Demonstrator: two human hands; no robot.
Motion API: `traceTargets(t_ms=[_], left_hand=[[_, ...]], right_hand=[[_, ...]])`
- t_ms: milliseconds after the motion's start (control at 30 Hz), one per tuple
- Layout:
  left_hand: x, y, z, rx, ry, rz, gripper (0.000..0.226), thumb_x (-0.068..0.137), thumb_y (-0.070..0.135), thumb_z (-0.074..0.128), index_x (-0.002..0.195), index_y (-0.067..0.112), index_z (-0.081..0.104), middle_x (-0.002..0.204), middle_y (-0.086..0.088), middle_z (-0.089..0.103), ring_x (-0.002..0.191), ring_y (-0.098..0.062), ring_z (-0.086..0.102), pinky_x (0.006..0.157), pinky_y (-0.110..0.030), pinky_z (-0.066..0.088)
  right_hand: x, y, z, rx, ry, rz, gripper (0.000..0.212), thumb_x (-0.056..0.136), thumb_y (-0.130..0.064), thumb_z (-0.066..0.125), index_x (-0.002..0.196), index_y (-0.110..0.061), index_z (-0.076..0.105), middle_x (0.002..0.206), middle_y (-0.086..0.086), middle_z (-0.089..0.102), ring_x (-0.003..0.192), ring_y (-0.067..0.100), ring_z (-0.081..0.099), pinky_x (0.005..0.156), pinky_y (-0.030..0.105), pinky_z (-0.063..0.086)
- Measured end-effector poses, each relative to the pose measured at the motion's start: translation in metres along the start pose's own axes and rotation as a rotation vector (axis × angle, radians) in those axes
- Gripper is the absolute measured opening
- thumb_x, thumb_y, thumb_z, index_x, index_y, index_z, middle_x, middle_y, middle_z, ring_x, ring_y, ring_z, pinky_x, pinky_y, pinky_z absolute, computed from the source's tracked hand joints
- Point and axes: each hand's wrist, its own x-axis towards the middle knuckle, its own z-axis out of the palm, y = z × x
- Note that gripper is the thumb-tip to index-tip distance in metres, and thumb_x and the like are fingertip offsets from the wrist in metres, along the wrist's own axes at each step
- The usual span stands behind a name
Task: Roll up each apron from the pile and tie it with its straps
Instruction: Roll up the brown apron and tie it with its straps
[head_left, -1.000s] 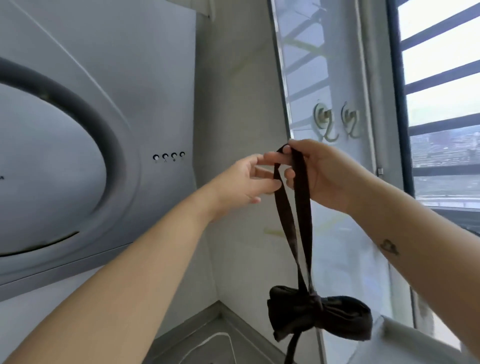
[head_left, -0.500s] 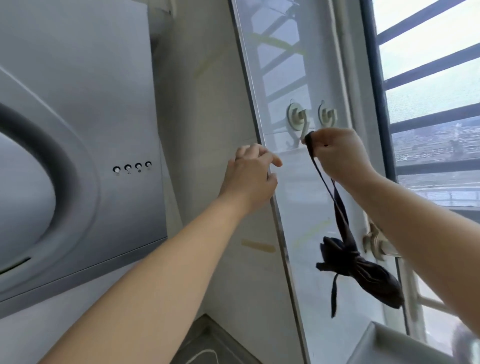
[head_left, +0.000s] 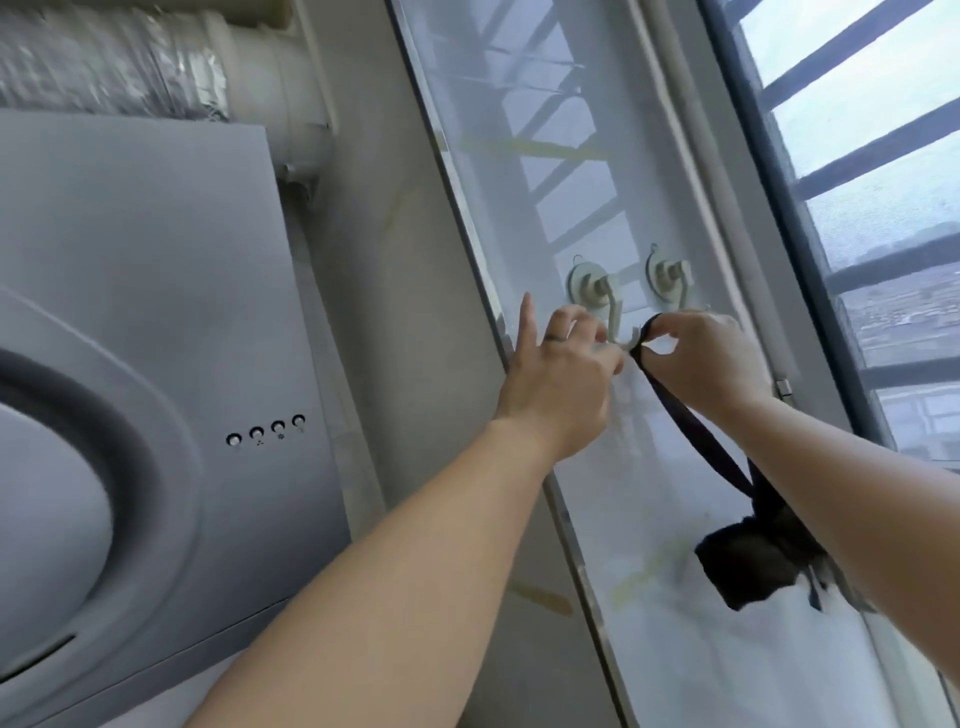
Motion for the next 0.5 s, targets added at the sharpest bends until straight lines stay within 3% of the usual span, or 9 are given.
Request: traceTargets(t_ms=[133,367,500], left_hand=[[0.022,0.002,0.003,0.057,-0.006,0.054,0.031,0.094,0.019,0.043,0.122,0.024,0.055,0.137,-0.002,0.041,0.137,-0.022,0.020,0.115,-0.055,-0.009],[0.042,0.004,0.015,0.042,-0.052,0.070,0.029,0.093,0.023,0.046,0.120,0.025,0.055,0.130,0.001,0.045,0.130,-0.022,0.032,0.117,-0.052,-0.004],[0.045,0.005,0.022,0.004,-0.061,0.084,0.026,0.093,0.023,0.044,0.117,0.024,0.054,0.127,0.003,0.048,0.129,-0.022,0.035,0.118,-0.049,0.002]], right_hand=[[0.017,0.018,0.002,0.030,0.082,-0.020,0.012,0.080,-0.027,0.065,0.090,-0.025,0.070,0.097,-0.010,0.064,0.101,0.017,0.055,0.074,0.028,0.037],[0.040,0.041,0.007,0.030,0.044,-0.076,0.006,0.078,-0.025,0.068,0.083,-0.024,0.070,0.085,-0.011,0.055,0.092,0.019,0.053,0.070,0.027,0.037],[0.053,0.050,0.011,0.061,0.037,-0.063,0.004,0.076,-0.020,0.068,0.073,-0.021,0.067,0.082,-0.002,0.060,0.091,0.024,0.051,0.071,0.028,0.039]])
